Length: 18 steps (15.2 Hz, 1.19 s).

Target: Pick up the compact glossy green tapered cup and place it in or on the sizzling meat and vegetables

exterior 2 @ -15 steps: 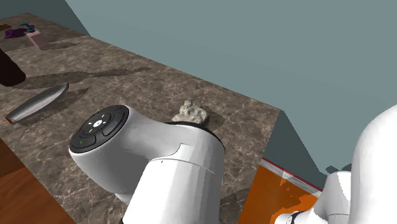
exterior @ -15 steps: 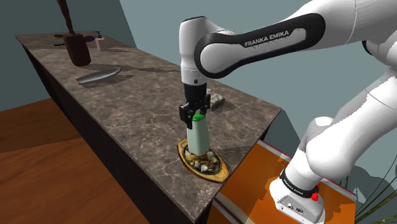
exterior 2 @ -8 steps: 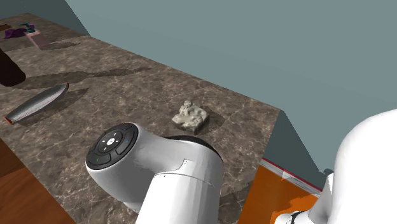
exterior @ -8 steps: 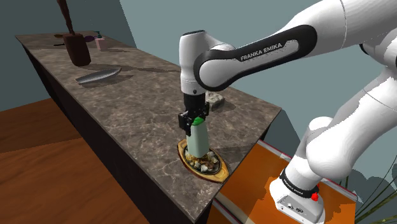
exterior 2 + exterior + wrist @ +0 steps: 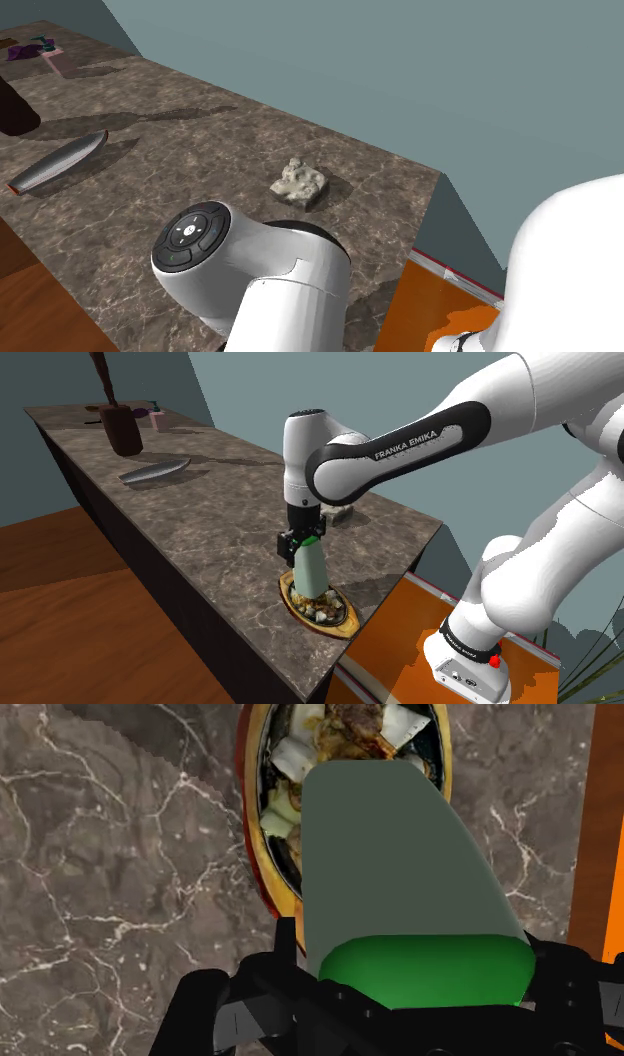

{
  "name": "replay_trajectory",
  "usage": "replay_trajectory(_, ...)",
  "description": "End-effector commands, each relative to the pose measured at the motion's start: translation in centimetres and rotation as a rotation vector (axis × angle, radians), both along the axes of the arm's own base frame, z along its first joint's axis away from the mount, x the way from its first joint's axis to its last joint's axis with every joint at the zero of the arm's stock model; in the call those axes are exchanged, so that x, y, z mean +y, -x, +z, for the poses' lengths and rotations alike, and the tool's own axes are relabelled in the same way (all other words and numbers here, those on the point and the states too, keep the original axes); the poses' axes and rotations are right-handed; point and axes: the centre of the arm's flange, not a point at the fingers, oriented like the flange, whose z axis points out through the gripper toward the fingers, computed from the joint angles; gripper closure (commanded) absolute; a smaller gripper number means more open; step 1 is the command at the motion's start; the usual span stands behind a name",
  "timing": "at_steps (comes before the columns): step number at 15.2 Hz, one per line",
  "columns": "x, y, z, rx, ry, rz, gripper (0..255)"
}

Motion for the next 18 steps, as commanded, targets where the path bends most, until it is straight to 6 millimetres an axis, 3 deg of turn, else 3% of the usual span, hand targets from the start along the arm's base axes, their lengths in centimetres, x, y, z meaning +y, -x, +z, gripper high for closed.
replay_trajectory(1,0.0,0.7,-2.7,0.059,0.018,0.006,255)
replay_trajectory(6,0.0,0.7,-2.7,0.059,0.018,0.006,255)
replay_trajectory(7,0.8,0.4,-3.2,0.059,0.018,0.006,0)
replay_trajectory(10,0.2,0.1,-3.0,0.059,0.017,0.005,0)
replay_trajectory(11,0.5,1.1,-3.7,0.059,0.018,0.005,0)
replay_trajectory(16,0.0,0.0,2.3,0.059,0.018,0.006,0)
replay_trajectory(18,0.0,0.0,2.3,0.059,0.018,0.006,0)
